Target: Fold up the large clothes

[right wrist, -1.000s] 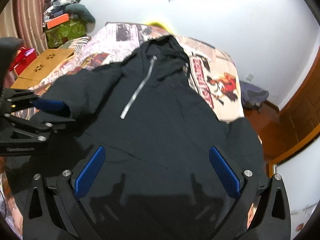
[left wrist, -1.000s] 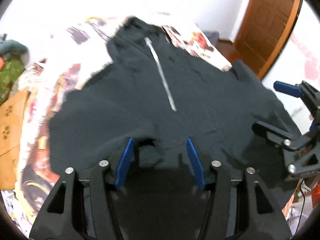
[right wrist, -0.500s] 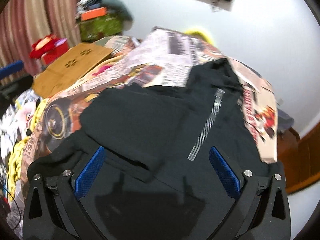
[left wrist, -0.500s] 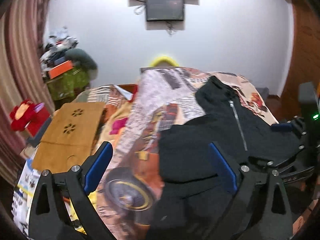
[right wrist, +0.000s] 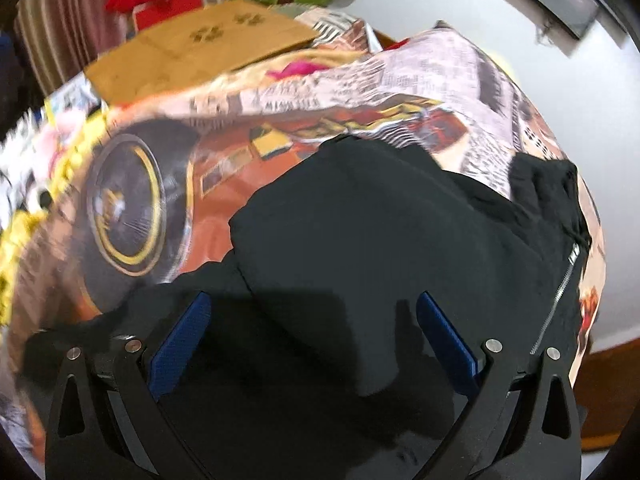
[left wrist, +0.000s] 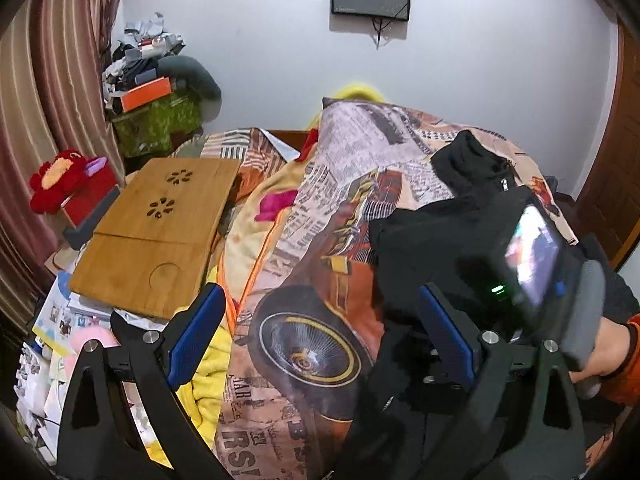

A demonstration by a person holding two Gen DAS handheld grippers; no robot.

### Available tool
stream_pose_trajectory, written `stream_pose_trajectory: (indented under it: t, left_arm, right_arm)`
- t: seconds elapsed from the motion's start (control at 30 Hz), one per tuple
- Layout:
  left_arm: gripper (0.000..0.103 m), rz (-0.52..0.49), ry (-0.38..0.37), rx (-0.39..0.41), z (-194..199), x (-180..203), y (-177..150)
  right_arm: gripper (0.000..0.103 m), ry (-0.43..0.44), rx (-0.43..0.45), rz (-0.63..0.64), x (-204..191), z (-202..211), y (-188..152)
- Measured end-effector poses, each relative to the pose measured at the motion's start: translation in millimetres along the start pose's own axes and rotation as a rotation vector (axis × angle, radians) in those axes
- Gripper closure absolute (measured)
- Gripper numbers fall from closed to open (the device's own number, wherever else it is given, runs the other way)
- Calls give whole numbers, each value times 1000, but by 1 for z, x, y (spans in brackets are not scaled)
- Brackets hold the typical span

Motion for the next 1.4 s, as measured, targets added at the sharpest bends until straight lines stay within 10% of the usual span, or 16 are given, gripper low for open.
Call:
stream_pose_trajectory:
  t: [0.33,0.63,0.9,1.4]
  left_arm:
    - [6,50,-23,-69,-22,3,-21]
    - [6,40,-73,-114,-35,29,-30]
    - [7,-23,-96,-68,-32,69,-8]
    - [6,-98,-158,-30,-31,144,12]
  right_arm:
    - [78,-3,22,-46,7,-5,3]
    - [84,105,174,-258,55,62,11]
    - [85,28,352,-430,153,150,-10]
    - [86,4,242,-718,254,125,-133]
Point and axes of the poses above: each gripper's, at about its wrist camera, not at the fingertips, and z roughly against the way its jaws point, x to its right, y to its top, the point moved 10 cm from there along -z, roughly the way its jaws point, and after that the axes turned 6 degrees about -z, right-handed, at the moved point
